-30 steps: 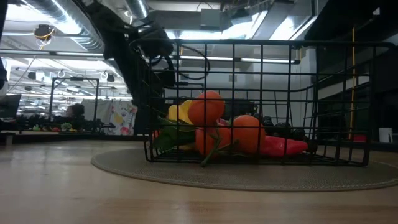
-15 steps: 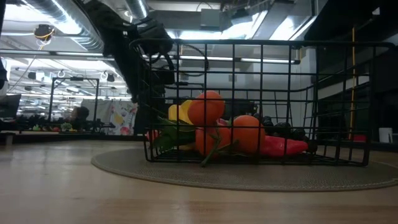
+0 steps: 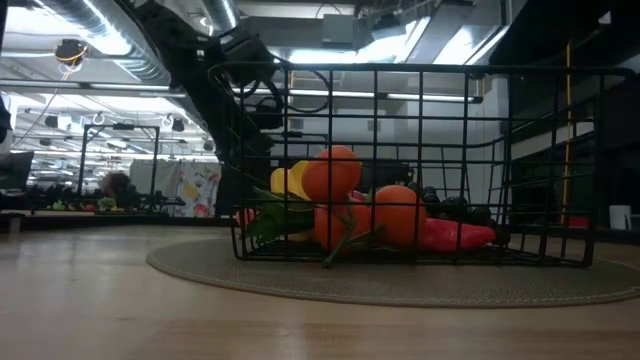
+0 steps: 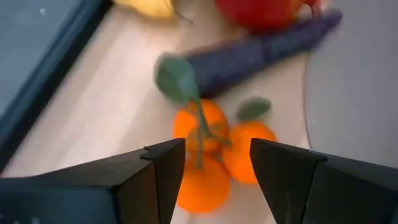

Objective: Build produce basket
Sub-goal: Put the tangerines into the wire basket

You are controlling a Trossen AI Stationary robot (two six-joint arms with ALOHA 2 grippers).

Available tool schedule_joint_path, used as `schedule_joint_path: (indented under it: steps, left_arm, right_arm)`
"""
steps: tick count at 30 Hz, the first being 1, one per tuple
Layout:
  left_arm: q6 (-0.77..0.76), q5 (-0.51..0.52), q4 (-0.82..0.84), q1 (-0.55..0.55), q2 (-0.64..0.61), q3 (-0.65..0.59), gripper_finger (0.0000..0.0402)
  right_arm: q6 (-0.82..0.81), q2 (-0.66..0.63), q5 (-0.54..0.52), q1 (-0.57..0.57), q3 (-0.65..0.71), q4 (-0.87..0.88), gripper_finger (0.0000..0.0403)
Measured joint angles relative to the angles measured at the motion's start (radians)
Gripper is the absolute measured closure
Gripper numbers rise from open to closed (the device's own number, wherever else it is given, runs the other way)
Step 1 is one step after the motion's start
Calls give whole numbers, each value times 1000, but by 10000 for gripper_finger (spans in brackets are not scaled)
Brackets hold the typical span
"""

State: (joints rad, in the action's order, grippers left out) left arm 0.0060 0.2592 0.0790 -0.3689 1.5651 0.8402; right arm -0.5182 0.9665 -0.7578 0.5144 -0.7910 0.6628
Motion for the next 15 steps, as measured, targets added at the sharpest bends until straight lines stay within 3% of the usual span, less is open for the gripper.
schedule_joint_path:
  steps: [15]
  left_arm:
    - [4,-119,-88,-77,90,2,230]
  right_arm:
    - [3,0,0,0,0,-3,257]
